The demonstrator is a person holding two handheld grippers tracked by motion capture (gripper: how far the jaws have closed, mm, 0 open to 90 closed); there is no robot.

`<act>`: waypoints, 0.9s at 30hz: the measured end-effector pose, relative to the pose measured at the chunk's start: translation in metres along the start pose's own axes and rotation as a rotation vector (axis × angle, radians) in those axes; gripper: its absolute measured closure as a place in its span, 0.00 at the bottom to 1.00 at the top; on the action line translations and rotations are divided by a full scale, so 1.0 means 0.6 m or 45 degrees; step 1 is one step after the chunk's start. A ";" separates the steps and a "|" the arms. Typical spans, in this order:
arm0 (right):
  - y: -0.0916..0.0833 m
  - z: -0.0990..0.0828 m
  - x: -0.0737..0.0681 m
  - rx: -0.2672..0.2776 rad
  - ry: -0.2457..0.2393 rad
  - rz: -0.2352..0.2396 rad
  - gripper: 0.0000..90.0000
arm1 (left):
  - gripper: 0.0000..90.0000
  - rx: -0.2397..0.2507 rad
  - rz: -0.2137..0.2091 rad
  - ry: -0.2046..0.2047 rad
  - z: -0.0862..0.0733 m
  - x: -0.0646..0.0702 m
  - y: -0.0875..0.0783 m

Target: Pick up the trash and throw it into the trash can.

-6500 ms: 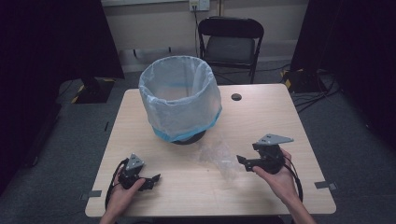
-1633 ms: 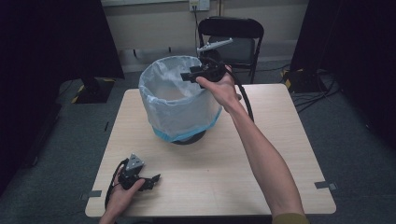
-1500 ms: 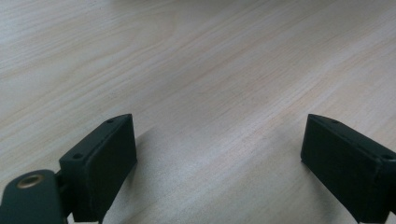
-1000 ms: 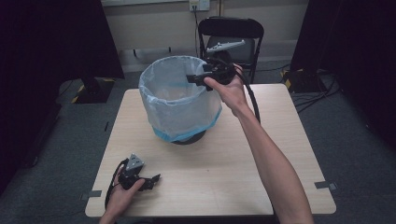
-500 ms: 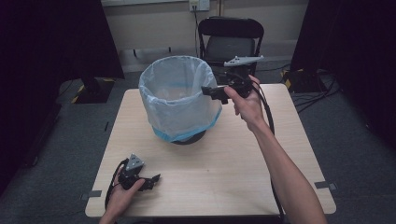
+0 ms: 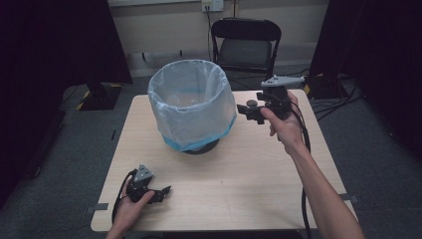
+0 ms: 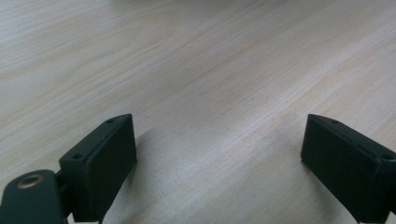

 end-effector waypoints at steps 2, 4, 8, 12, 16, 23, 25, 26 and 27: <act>-0.005 -0.023 0.010 -0.025 0.012 -0.016 0.16 | 0.11 0.000 0.000 0.000 0.000 0.000 0.000; -0.008 -0.030 0.013 -0.032 0.019 -0.014 0.16 | 0.11 0.000 0.000 0.001 0.000 0.000 0.000; -0.020 -0.065 0.026 -0.053 0.042 -0.042 0.16 | 0.11 0.000 -0.001 0.001 0.000 0.000 0.000; -0.032 -0.091 0.033 -0.058 0.054 -0.052 0.16 | 0.11 0.000 -0.001 0.001 0.000 0.000 0.000; -0.043 -0.120 0.038 -0.075 0.048 -0.079 0.17 | 0.11 0.000 -0.001 0.001 0.000 0.000 0.000; -0.056 -0.180 0.052 -0.129 0.078 -0.114 0.16 | 0.11 0.000 0.000 0.001 0.000 0.000 0.000; -0.058 -0.195 0.053 -0.143 0.085 -0.116 0.16 | 0.11 -0.001 0.000 -0.001 0.000 0.000 0.000; -0.058 -0.205 0.054 -0.154 0.086 -0.122 0.17 | 0.11 -0.001 0.000 -0.001 0.000 0.000 0.000; -0.059 -0.214 0.055 -0.162 0.086 -0.123 0.16 | 0.11 0.000 0.002 -0.004 0.000 0.000 0.000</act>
Point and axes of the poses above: each handheld gripper's, and its own axes: y roughly forward along the jaws, z roughly out of its top, x roughly to its right, the point moved 6 cm from there along y, roughly forward along the jaws, and after that the axes turned 14 degrees about -z, right-handed, at the moved point
